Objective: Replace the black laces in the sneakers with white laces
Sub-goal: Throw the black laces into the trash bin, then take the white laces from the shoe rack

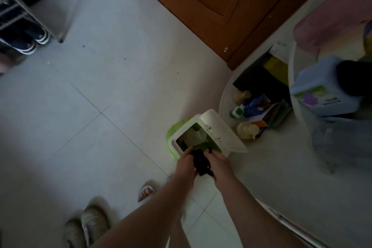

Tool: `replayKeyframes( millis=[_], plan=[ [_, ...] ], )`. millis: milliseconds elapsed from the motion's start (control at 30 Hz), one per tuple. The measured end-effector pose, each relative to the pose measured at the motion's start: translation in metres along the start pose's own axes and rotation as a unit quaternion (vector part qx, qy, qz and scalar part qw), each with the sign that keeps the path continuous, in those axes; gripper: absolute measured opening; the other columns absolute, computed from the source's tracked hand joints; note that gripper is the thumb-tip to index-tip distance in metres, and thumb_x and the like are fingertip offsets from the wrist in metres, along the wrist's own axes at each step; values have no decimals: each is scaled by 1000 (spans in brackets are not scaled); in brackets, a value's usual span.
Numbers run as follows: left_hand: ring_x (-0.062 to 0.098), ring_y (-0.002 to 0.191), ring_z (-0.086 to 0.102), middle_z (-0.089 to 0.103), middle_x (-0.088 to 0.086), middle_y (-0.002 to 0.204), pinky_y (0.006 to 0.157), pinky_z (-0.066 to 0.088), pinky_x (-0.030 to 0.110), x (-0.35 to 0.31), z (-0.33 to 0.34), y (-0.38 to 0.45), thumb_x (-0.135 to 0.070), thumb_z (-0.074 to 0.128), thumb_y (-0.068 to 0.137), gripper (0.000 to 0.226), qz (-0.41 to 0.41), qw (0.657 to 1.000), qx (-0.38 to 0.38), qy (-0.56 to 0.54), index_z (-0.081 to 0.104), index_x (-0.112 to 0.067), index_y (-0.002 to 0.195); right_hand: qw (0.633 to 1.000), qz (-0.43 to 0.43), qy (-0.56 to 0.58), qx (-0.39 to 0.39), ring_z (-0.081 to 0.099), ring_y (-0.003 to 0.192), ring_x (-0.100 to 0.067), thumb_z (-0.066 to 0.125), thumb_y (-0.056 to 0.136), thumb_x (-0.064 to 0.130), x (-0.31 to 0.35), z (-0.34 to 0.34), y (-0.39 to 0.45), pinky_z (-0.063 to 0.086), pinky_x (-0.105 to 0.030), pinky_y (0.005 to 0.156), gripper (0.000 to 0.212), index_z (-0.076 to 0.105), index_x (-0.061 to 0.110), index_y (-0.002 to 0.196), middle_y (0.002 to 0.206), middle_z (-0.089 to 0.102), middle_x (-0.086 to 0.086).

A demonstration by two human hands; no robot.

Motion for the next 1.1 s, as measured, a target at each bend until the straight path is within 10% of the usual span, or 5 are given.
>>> replayKeyframes(
  millis=[200, 600, 1100],
  plan=[
    [21, 118, 48, 53, 6, 118, 86, 42, 36, -3, -3, 9, -5, 39, 99, 32, -12, 999, -11, 49, 58, -15, 123, 999, 42, -16, 3, 54, 112, -25, 54, 94, 17, 1, -6, 9, 48, -42, 97, 29, 57, 16, 123, 119, 55, -7],
    [19, 84, 61, 65, 10, 91, 74, 48, 29, -126, -30, -117, -5, 37, 97, 25, 122, 991, -34, 41, 62, -3, 105, 997, -23, 0, 70, 62, 96, -21, 52, 95, 12, 129, 25, -100, 49, -32, 85, 11, 61, 6, 97, 99, 66, -10],
    [18, 83, 65, 69, 7, 86, 84, 51, 34, -369, -258, -332, -10, 42, 97, 25, 355, 925, -137, -3, 66, -10, 90, 918, -235, -119, 298, 63, 84, -23, 49, 95, 6, 318, 288, -347, 50, -28, 77, 17, 64, 7, 87, 84, 67, -7]
  ],
)
Point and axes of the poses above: each hand's wrist, its own y-axis towards the middle knuckle, its own z-axis out of the palm, x = y × z, the point moved 2 cm from there along y, towards the middle knuckle
